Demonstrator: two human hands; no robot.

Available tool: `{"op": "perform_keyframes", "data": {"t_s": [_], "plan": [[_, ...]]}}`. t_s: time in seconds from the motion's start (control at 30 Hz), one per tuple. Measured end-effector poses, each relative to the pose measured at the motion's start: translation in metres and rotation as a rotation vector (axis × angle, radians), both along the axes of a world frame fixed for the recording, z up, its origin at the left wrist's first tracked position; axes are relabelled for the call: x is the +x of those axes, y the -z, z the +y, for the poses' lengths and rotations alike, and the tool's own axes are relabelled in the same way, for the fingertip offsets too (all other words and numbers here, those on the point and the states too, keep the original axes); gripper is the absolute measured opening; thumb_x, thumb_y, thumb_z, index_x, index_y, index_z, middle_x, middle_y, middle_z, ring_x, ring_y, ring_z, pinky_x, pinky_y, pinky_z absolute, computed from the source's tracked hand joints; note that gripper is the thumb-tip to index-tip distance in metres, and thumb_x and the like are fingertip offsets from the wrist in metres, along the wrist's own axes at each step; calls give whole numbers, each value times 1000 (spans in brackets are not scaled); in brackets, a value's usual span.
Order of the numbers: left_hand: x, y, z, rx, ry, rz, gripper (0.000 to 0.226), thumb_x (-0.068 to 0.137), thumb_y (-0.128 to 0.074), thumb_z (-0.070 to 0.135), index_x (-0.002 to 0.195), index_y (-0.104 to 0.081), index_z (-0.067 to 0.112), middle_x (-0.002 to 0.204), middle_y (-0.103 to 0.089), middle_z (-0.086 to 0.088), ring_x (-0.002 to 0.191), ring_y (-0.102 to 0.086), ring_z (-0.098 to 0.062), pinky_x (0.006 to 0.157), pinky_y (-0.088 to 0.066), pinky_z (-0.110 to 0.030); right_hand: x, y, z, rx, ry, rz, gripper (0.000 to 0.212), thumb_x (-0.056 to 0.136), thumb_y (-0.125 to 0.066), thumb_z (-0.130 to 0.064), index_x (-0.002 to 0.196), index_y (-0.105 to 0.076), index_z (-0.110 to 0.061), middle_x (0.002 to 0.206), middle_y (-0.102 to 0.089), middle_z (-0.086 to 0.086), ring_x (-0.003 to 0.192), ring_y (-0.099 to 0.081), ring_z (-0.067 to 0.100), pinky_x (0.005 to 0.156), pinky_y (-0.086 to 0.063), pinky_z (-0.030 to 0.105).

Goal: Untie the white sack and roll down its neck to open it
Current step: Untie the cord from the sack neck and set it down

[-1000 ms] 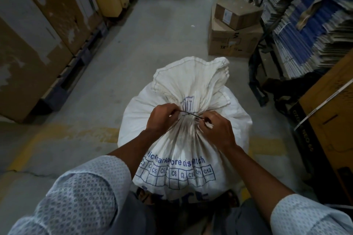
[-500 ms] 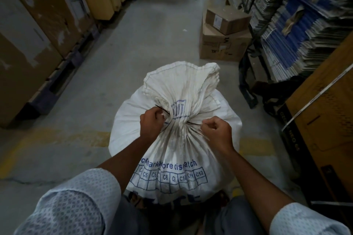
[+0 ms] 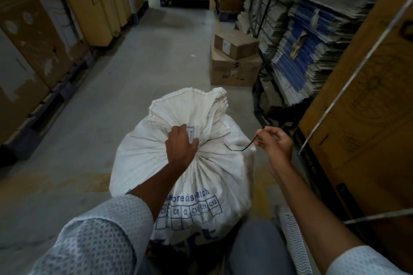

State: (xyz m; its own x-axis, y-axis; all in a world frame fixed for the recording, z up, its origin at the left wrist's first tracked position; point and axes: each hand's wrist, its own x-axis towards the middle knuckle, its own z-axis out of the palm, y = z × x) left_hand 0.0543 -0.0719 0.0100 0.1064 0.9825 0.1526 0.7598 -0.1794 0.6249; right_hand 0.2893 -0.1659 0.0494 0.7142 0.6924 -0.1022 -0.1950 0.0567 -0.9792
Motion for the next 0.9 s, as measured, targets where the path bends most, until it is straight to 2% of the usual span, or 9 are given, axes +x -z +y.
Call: {"op": "perform_keyframes", "data": {"t_s": [0.17, 0.27, 0.33, 0.4, 0.5, 0.57, 0.67, 0.8, 0.9], "plan": [[53, -12, -22, 96, 188, -72, 50, 90, -64, 25, 135, -53, 6, 129, -56, -15, 123, -51, -32, 103, -39, -40, 31, -8, -42, -19, 60, -82, 24, 87, -73, -4, 109, -68, -11, 85, -72, 7, 65, -68, 13, 61, -59, 24], [100, -6, -43, 67, 372, -189, 29, 88, -64, 20, 115, -68, 8, 107, -70, -11, 101, -66, -27, 92, -51, -39, 50, 2, -72, -33, 132, -131, 26, 87, -72, -5, 113, -70, -10, 83, -71, 7, 65, -66, 13, 58, -57, 23], [130, 2, -63, -83, 547, -273, 23, 87, -63, 21, 104, -72, 11, 90, -76, -9, 79, -73, -22, 75, -60, -39, 64, 15, -96, -58, 158, -152, 25, 88, -71, -6, 113, -70, -9, 82, -70, 8, 64, -64, 12, 57, -54, 25], [157, 17, -84, -268, 789, -309, 27, 88, -66, 21, 113, -70, 12, 83, -76, -7, 67, -73, -14, 63, -59, -28, 78, 30, -122, -88, 169, -151, 26, 90, -69, -4, 115, -68, -6, 81, -68, 11, 63, -63, 14, 57, -55, 28], [199, 52, -116, -393, 1065, -240, 47, 85, -75, 27, 129, -62, 18, 79, -75, -2, 65, -71, -8, 65, -56, -21, 101, 53, -161, -131, 194, -103, 24, 92, -65, 0, 116, -64, -3, 79, -67, 13, 61, -64, 15, 62, -59, 31], [226, 77, -135, -435, 1110, -238, 44, 83, -76, 30, 123, -67, 15, 77, -75, -3, 64, -71, -8, 67, -59, -26, 117, 71, -184, -142, 214, -49, 23, 92, -63, 3, 115, -63, -2, 79, -66, 14, 58, -66, 13, 60, -58, 25], [262, 110, -153, -547, 1096, -234, 18, 87, -72, 7, 103, -72, -1, 80, -72, -10, 63, -69, -6, 62, -57, -26, 138, 104, -216, -177, 261, 32, 23, 90, -64, 5, 113, -65, 0, 80, -67, 16, 62, -68, 14, 62, -59, 24], [300, 157, -163, -491, 1086, -177, 21, 90, -63, 3, 108, -74, 7, 96, -77, -8, 79, -71, -5, 73, -60, -24, 155, 158, -255, -320, 283, 68, 19, 87, -67, 6, 103, -70, -4, 88, -72, 16, 77, -71, 21, 71, -61, 29], [325, 194, -175, -657, 988, -238, 19, 93, -62, 0, 109, -71, -3, 90, -73, -10, 68, -70, 2, 61, -58, -18, 154, 213, -277, -488, 300, 16, 26, 84, -69, 4, 91, -72, -21, 90, -75, 6, 84, -71, 22, 77, -59, 36]]}}
